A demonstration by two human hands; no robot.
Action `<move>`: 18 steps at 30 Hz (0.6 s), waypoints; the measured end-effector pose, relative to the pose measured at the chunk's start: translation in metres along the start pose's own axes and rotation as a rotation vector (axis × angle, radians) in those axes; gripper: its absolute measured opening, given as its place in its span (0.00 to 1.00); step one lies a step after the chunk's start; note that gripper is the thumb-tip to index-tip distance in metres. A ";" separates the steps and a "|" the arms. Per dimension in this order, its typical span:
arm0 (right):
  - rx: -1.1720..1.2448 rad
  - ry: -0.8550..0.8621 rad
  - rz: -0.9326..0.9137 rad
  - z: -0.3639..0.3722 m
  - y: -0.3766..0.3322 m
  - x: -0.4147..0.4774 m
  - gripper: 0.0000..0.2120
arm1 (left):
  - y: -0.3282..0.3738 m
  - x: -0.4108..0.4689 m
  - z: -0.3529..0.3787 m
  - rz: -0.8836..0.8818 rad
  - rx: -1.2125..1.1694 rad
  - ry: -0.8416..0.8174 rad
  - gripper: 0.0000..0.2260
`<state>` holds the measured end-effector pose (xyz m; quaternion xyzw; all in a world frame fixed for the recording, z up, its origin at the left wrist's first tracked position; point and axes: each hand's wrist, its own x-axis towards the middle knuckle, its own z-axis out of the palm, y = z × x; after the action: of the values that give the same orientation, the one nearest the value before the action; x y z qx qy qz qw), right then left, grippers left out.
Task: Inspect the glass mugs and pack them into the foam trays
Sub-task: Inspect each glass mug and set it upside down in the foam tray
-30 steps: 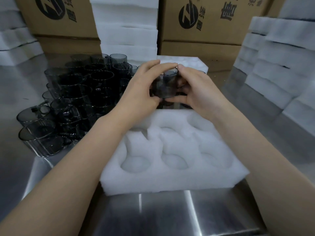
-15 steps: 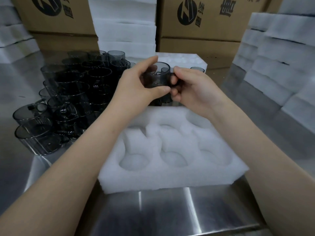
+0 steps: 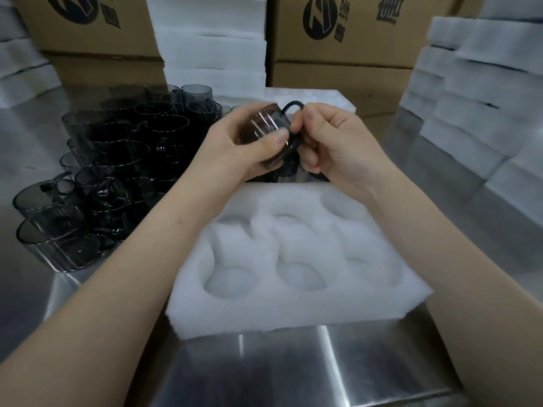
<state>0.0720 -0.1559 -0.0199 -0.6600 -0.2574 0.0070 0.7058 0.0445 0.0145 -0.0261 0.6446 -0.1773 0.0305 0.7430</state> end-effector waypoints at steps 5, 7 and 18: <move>-0.026 -0.005 0.101 0.002 -0.003 0.000 0.23 | 0.000 -0.002 0.002 0.170 0.304 0.051 0.27; -0.120 0.042 0.110 0.004 -0.002 0.000 0.27 | -0.001 -0.002 0.002 0.223 0.432 0.039 0.29; -0.276 0.127 -0.016 0.000 -0.002 -0.001 0.17 | -0.004 -0.002 0.005 0.256 0.546 0.096 0.43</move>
<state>0.0704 -0.1563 -0.0187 -0.7476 -0.2162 -0.0758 0.6234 0.0425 0.0097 -0.0304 0.7909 -0.2070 0.2006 0.5398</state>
